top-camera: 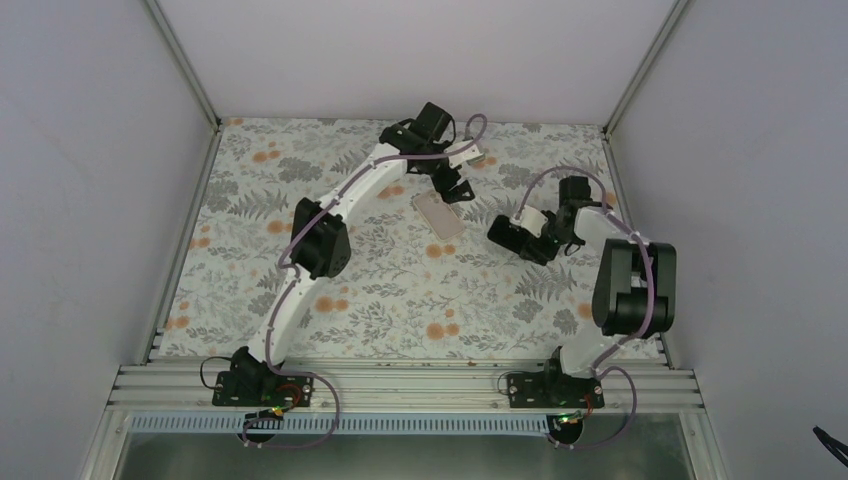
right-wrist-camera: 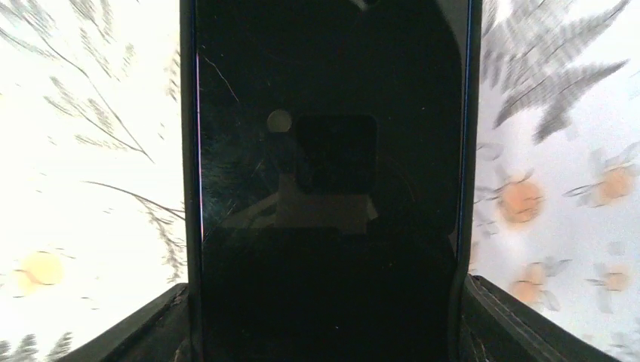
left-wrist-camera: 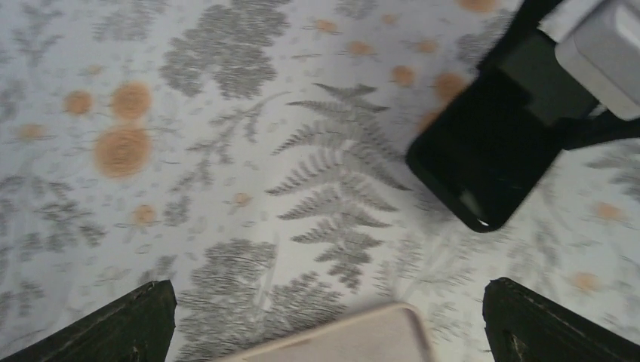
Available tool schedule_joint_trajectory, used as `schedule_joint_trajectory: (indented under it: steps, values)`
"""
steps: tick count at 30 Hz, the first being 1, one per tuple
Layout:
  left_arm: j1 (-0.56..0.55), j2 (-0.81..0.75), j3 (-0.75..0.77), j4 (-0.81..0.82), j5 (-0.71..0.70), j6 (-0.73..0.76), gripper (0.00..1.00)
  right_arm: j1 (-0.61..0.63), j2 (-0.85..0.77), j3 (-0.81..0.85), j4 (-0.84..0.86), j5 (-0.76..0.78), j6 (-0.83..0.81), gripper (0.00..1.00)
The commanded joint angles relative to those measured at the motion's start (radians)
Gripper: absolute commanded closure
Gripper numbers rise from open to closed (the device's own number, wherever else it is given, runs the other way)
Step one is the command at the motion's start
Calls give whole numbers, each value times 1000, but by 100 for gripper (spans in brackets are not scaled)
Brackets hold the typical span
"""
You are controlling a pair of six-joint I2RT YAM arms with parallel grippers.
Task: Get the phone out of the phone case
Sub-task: Pick up the phone at the center of the board.
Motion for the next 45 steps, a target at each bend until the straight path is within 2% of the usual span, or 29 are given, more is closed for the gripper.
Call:
schedule_joint_trajectory:
  steps: [1, 5, 10, 19, 21, 25, 26, 27, 29, 32, 35, 39, 42, 45]
  values:
    - [24, -31, 33, -188, 277, 16, 0, 57, -156, 48, -26, -75, 46, 37]
    - [42, -31, 0, -199, 406, -65, 0, 136, -224, 110, -33, -81, 115, 37]
    - [46, -42, -26, -178, 534, -108, 0, 226, -214, 171, -23, -52, 182, 36]
    - [51, -47, -31, -162, 592, -136, 1, 319, -193, 179, 41, -14, 241, 36]
    - [52, -48, -34, -167, 606, -134, 9, 324, -201, 172, 68, -14, 262, 37]
    - [58, -56, -53, -180, 646, -124, 51, 336, -196, 170, 74, 3, 289, 37]
    - [59, -56, -57, -182, 649, -123, 58, 337, -198, 167, 81, 6, 294, 37]
    - [61, -55, -56, -186, 652, -120, 65, 337, -202, 162, 88, 11, 300, 37]
    - [68, -55, -56, -193, 658, -116, 67, 337, -213, 156, 92, 9, 305, 36]
    - [77, -59, -36, -218, 690, -86, 84, 338, -233, 152, 75, -11, 304, 25]
    - [91, -65, 26, -294, 751, 29, 97, 333, -259, 160, -5, -82, 280, 1]
    - [118, -114, 142, -440, 721, 227, 98, 271, -300, 194, -191, -291, 156, 0]
    - [133, -283, 12, -436, 626, 397, 98, 240, -329, 233, -289, -419, 64, 0]
    - [131, -443, -149, -382, 514, 477, 98, 239, -309, 336, -444, -542, -30, 0]
